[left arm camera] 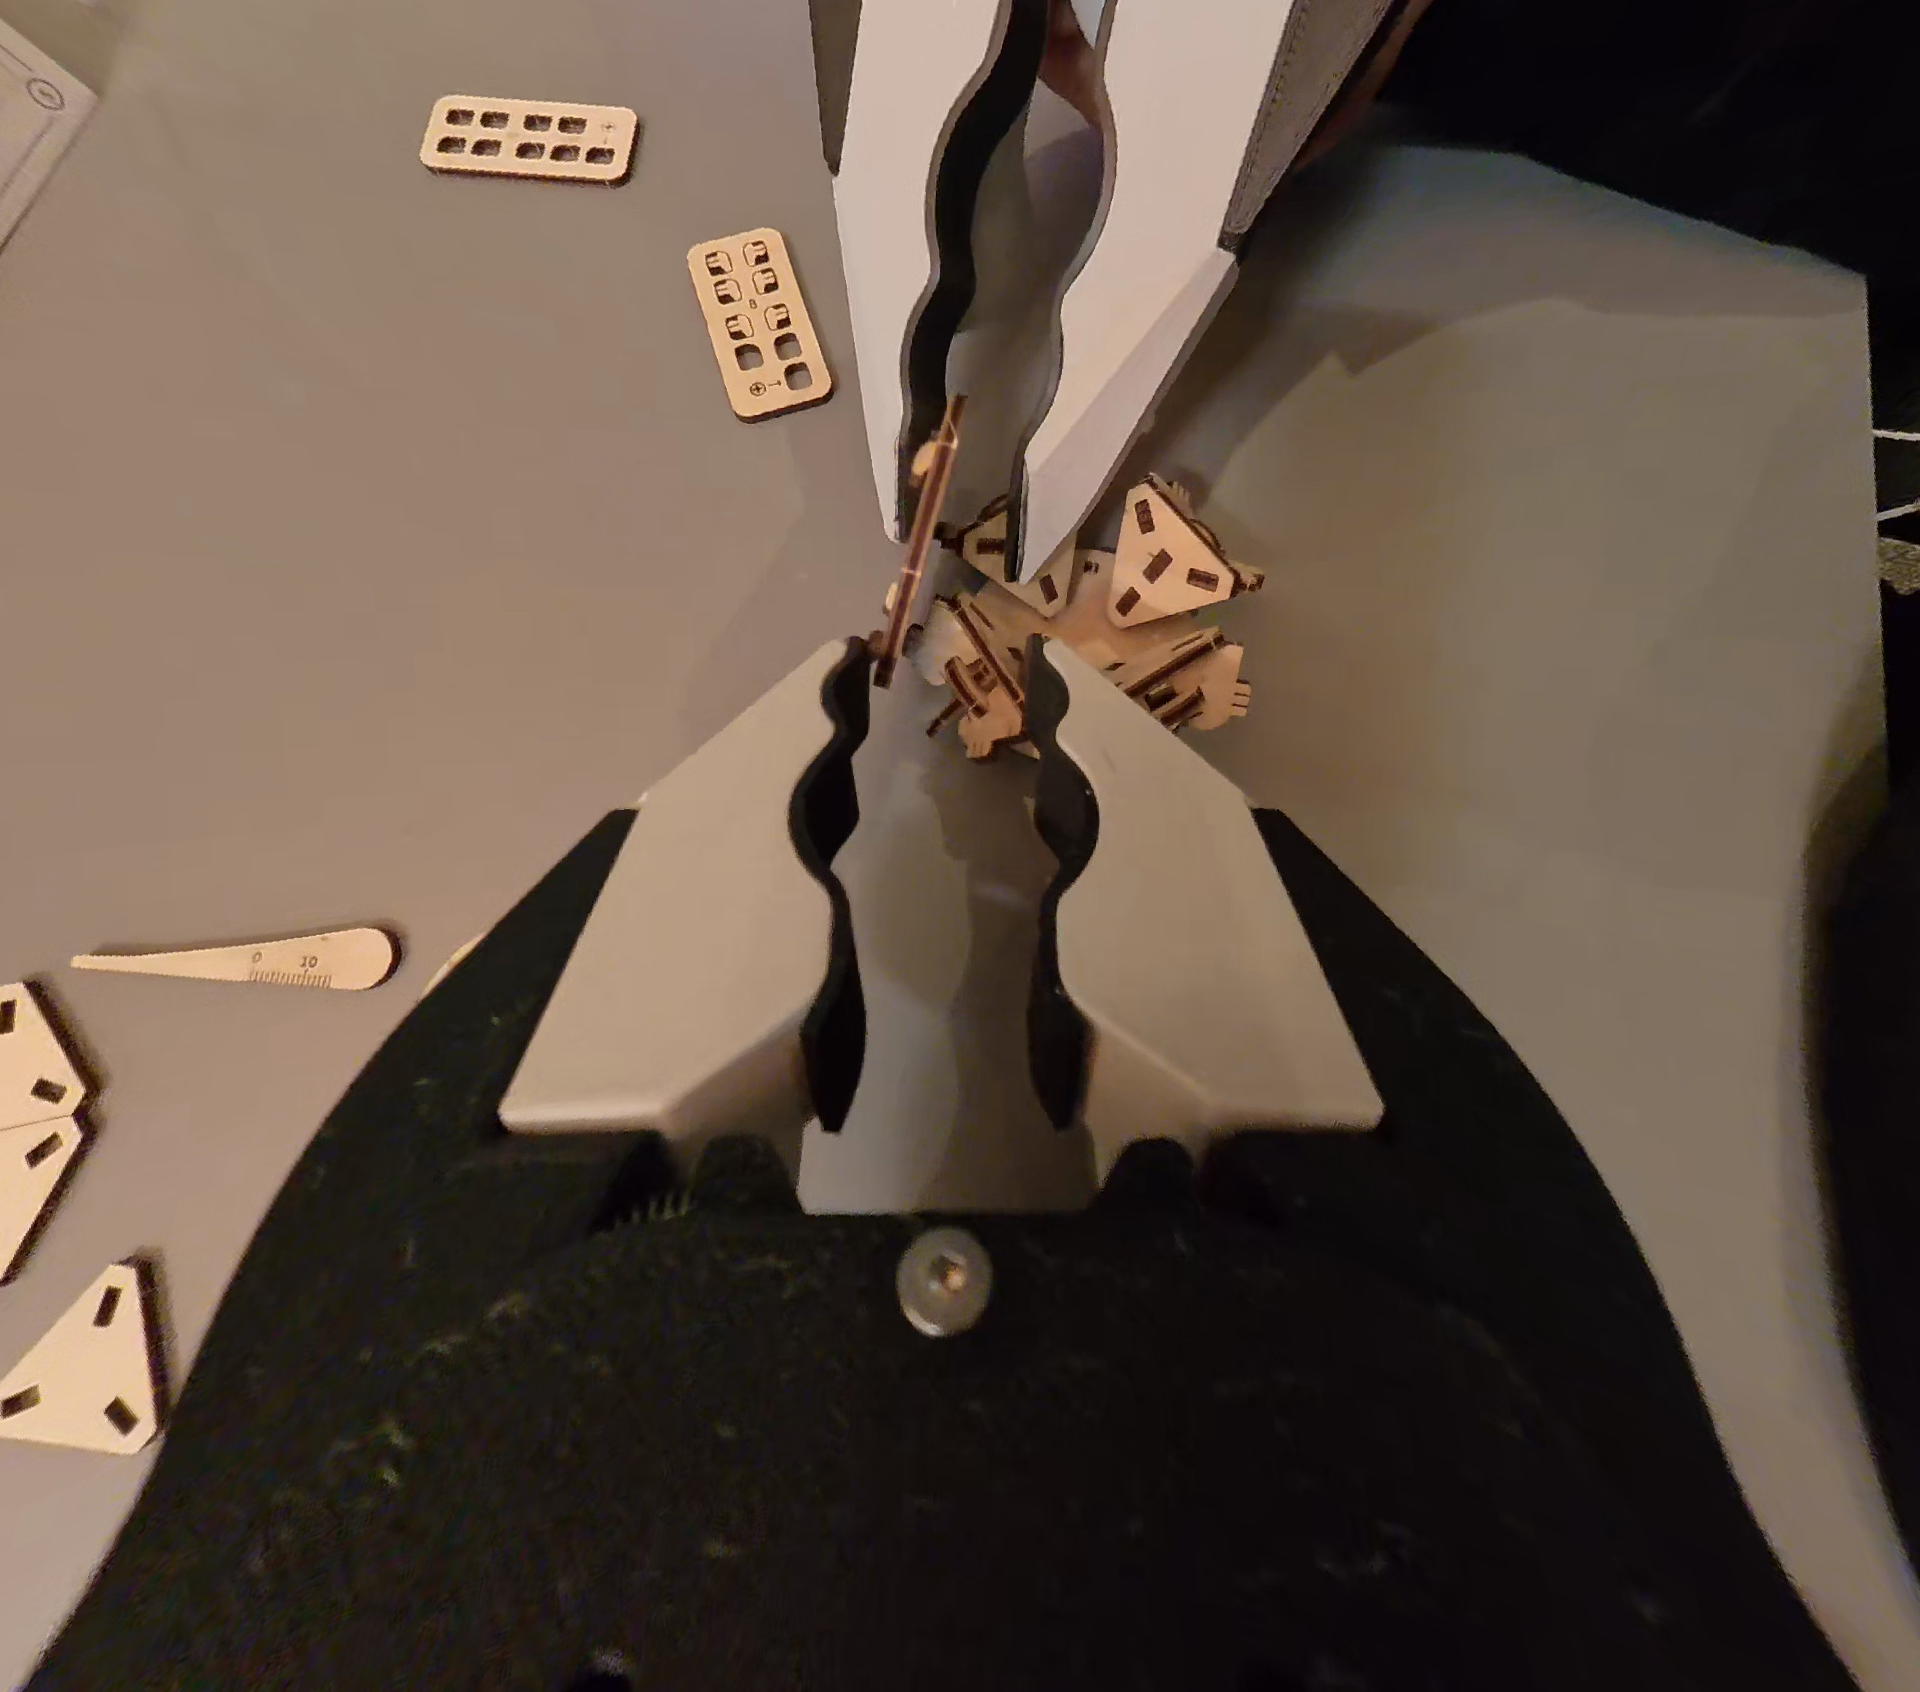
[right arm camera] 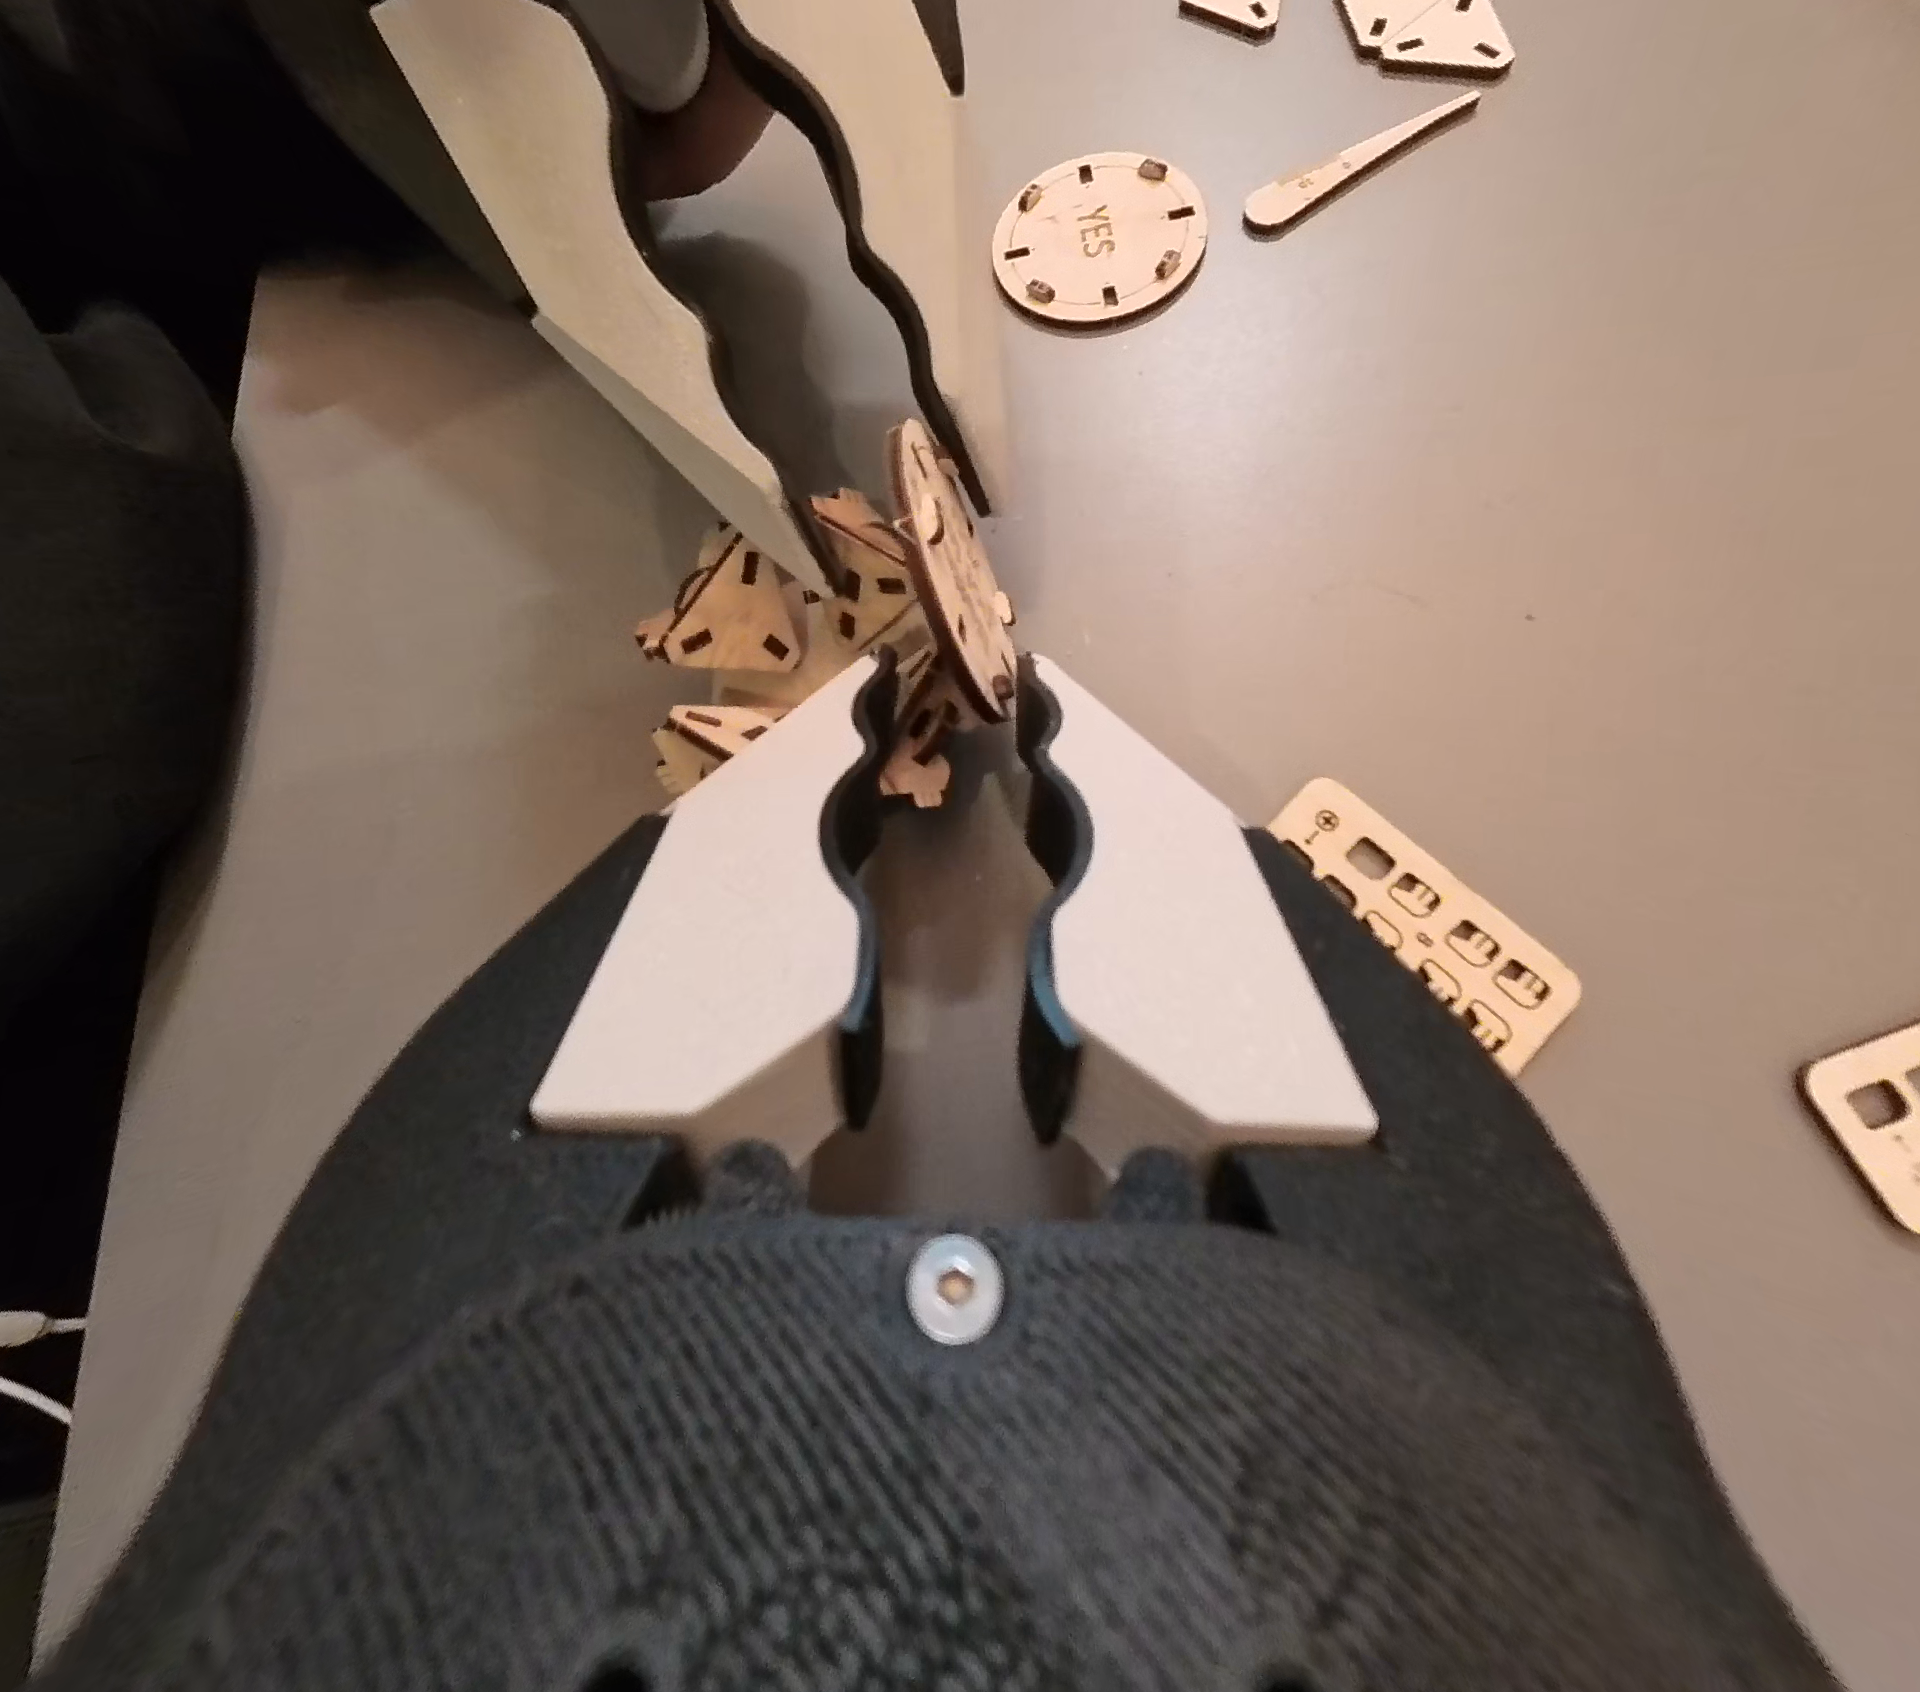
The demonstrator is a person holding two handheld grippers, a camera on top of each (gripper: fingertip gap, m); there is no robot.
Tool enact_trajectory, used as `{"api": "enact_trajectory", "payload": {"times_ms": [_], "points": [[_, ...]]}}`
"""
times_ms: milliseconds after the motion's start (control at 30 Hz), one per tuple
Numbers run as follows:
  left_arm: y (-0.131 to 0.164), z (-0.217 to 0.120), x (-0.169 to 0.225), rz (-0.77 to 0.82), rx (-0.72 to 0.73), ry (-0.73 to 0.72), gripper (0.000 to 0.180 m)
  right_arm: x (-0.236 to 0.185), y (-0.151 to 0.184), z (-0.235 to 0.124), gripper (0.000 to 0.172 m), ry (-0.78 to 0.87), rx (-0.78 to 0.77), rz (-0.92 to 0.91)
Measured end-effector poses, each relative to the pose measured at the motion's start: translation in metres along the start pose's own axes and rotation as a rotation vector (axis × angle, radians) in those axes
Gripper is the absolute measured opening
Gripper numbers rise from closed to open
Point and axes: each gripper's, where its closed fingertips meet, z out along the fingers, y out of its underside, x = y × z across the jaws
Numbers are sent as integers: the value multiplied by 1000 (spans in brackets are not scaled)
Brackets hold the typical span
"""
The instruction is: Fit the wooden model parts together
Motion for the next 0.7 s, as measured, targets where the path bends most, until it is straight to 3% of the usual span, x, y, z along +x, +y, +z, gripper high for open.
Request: {"api": "enact_trajectory", "payload": {"times_ms": [700], "points": [[4, 3, 2, 2, -25, 11, 28, -2, 1, -2, 23, -1, -12, -12]]}}
